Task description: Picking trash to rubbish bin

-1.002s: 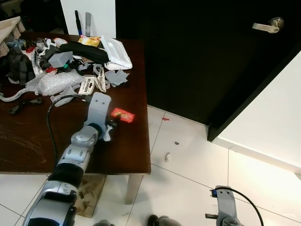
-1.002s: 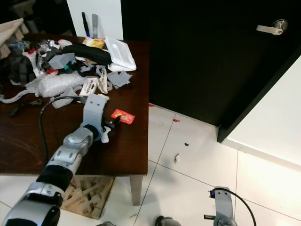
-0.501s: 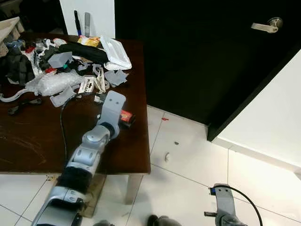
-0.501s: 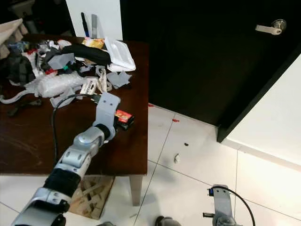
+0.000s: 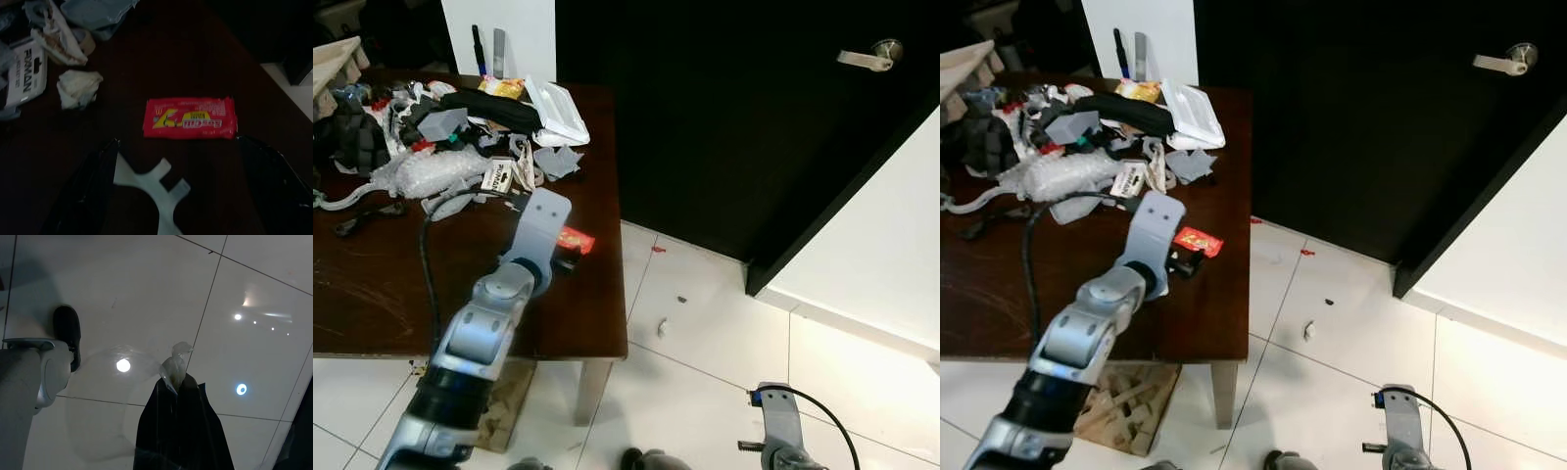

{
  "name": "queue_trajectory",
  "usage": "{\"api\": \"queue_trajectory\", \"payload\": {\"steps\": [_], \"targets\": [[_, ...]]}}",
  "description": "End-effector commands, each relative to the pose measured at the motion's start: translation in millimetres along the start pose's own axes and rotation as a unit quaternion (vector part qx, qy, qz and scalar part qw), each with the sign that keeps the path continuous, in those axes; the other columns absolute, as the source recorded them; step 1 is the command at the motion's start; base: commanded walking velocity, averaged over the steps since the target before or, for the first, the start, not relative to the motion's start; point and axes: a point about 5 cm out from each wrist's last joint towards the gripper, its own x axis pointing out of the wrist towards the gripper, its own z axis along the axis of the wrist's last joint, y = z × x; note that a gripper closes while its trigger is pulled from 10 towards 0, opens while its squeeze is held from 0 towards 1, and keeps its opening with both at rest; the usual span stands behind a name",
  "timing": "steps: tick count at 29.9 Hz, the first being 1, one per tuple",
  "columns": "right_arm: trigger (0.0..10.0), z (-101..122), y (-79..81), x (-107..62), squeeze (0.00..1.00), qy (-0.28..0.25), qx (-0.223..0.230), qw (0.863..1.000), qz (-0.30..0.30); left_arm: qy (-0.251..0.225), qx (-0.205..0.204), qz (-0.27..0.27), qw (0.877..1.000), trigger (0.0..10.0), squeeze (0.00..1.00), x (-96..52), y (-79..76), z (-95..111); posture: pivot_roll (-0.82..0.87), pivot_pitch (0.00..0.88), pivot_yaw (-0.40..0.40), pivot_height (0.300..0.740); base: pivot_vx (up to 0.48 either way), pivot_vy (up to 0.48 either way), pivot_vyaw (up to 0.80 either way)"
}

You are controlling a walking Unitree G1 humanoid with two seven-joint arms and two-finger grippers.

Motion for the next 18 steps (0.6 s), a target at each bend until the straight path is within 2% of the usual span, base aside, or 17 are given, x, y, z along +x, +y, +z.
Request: {"api": "queue_trajectory", "payload": {"steps": [1, 4, 6, 9, 18], "targets": [[10.0, -9, -1.4, -0.6, 0.0, 0.015, -0.001, 1.0, 0.0, 0.027, 0.004, 0.007, 1.0, 10.0, 0.0, -4.9, -2.1, -9, 0.18, 0.14, -0.059, 0.74, 0.0, 0.0, 0.0], [10.0, -8, -1.8, -0.5, 0.0, 0.014, -0.001, 1.0, 0.0, 0.037, -0.002, 0.015, 0.999, 10.0, 0.0, -6.0, -2.8, -15, 0.18, 0.14, -0.059, 0.74, 0.0, 0.0, 0.0], [10.0, -7, -1.8, -0.4, 0.0, 0.013, -0.003, 1.0, 0.001, 0.063, -0.03, 0.021, 0.997, 10.0, 0.0, -5.5, -5.5, -30, 0.19, 0.141, -0.062, 0.74, 0.0, 0.0, 0.0], [10.0, -6, -1.7, -0.4, 0.0, 0.013, -0.004, 1.0, 0.001, 0.069, -0.039, 0.024, 0.997, 10.0, 0.0, -5.4, -5.7, -33, 0.19, 0.141, -0.062, 0.74, 0.0, 0.0, 0.0], [10.0, -5, -2.9, -0.2, 0.0, 0.012, -0.004, 1.0, 0.0, 0.089, -0.025, 0.071, 0.993, 10.0, 0.0, -10.7, 8.1, -39, 0.18, 0.143, -0.064, 0.74, 0.0, 0.0, 0.0]]}}
